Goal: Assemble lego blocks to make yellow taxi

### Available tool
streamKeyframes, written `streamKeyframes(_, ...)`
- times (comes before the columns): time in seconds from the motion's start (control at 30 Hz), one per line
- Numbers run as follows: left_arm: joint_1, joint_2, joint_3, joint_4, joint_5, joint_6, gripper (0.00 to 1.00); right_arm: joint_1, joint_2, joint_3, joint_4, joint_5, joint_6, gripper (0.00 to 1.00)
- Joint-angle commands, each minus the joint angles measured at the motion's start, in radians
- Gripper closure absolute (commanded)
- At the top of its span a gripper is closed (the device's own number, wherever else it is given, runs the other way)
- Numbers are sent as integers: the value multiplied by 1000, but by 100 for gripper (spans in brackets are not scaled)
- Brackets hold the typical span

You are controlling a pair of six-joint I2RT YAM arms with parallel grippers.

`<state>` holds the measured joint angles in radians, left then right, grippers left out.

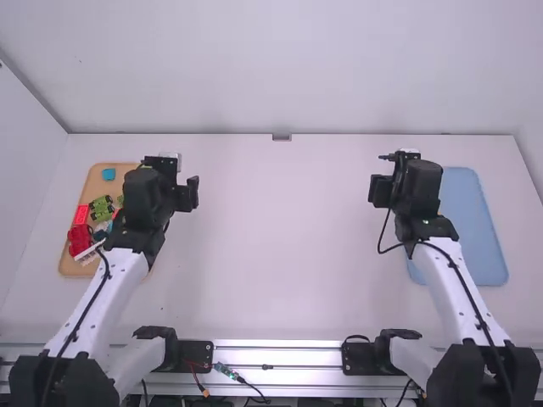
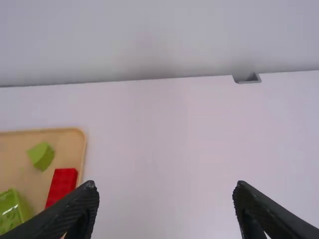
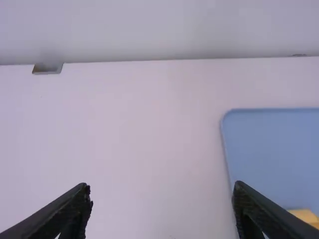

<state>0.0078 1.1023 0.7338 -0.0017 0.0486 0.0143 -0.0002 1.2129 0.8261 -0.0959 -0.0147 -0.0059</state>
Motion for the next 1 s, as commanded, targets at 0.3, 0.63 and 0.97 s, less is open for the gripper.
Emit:
streamKeyframes(0.3,-8,-276,-266,2,-49,-14,54,0,-271,-254,96,15,6,52)
streamKeyframes(0.63,-8,-503,-493,2,-49,-14,76,0,-500,-484,96,15,6,75)
streamKeyframes(0.97,-8,-699,-689,2,-49,-14,96,0,-708,-692,96,15,6,96)
